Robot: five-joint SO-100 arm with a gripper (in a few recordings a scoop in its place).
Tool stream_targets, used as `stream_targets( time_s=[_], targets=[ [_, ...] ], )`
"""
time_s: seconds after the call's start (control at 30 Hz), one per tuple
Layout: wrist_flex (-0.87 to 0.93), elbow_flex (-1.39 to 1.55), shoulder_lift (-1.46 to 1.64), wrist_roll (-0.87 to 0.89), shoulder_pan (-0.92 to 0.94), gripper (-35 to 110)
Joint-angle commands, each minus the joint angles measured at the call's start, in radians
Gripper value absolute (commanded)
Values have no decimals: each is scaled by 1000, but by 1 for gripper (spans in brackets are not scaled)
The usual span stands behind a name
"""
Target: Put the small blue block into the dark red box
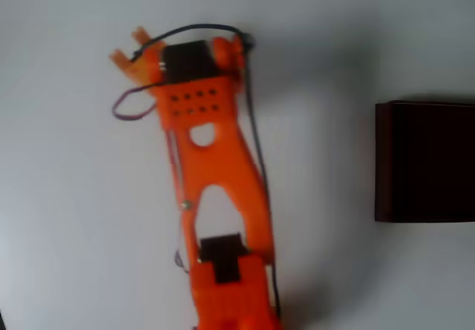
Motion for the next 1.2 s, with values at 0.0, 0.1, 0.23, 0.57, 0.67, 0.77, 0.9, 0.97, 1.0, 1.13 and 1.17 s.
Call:
stream_targets(
  time_s=[0.0, 0.1, 0.23, 0.57, 0.67, 0.77, 0.9, 0.97, 1.0, 1.13, 1.17],
  targets=[
    [23, 143, 245, -43, 95, 0],
    [-35, 364, 442, -97, 195, 0],
    [-215, 744, 747, -167, 357, 0],
    [-436, 1014, 923, -420, 796, 0],
    [-465, 951, 848, -469, 873, 0],
    [-448, 816, 718, -494, 931, 0],
    [-428, 644, 532, -517, 968, 1],
    [-431, 598, 468, -526, 971, 7],
    [-431, 583, 443, -531, 971, 10],
    [-417, 578, 430, -557, 959, 17],
    [-414, 594, 449, -566, 951, 17]
  ],
)
